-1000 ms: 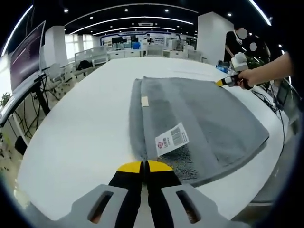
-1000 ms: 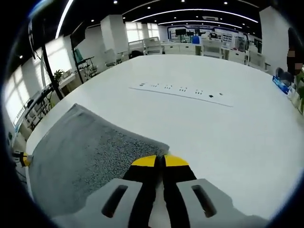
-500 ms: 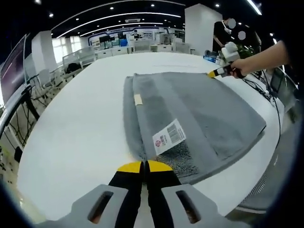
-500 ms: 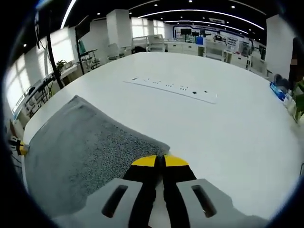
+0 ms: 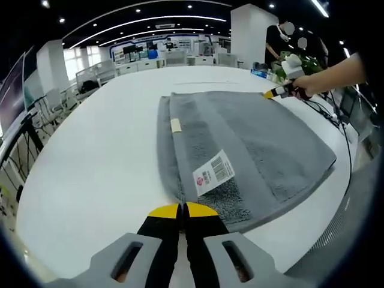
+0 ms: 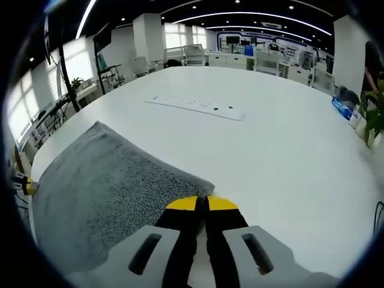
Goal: Fold the towel on the table until its edges align and the towel forms a compact rectangular stack.
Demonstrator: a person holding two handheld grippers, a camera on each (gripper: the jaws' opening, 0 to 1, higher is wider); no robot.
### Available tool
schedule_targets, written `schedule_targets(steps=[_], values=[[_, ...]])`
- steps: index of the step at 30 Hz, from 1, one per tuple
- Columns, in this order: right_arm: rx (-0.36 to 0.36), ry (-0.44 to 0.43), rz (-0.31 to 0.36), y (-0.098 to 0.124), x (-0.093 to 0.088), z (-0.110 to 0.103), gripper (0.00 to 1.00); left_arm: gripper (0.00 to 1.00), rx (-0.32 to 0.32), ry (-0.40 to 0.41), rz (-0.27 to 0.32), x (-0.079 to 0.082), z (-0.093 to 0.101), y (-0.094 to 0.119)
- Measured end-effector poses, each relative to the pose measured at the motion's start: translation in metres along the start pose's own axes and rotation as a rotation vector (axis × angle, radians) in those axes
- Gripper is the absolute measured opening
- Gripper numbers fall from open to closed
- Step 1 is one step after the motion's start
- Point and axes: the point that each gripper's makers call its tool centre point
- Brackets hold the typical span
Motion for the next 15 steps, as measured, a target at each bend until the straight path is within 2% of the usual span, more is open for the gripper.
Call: schedule_targets(steps=[3, 6, 8, 15], values=[[0.003, -0.006, 0.004, 0.006, -0.005, 0.01, 0.01, 0.03, -0.007, -0.021, -0.011, 0.002, 0.011, -0.002], [0.014, 0.006, 0.007, 0.012, -0.007, 0.019, 0.01, 0.03, 0.001, -0.089, -0.029, 0.004, 0.02, -0.006], [0.016, 0.01, 0.008, 0.015, -0.01, 0.024, 0.01, 0.03, -0.005, -0.103, -0.044, 0.007, 0.028, -0.009], [0.014, 0.006, 0.015, 0.017, -0.013, 0.051, 0.01, 0.03, -0.06, -0.184, -0.099, 0.011, 0.053, -0.018]])
Point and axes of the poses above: the point that each gripper's makers call its tool centre point, and the gripper's own axes: y roughly backward along the fingers, z roughly to its right, x roughly out of its top, and after that the axes turned 2 degrees about -x, right-handed
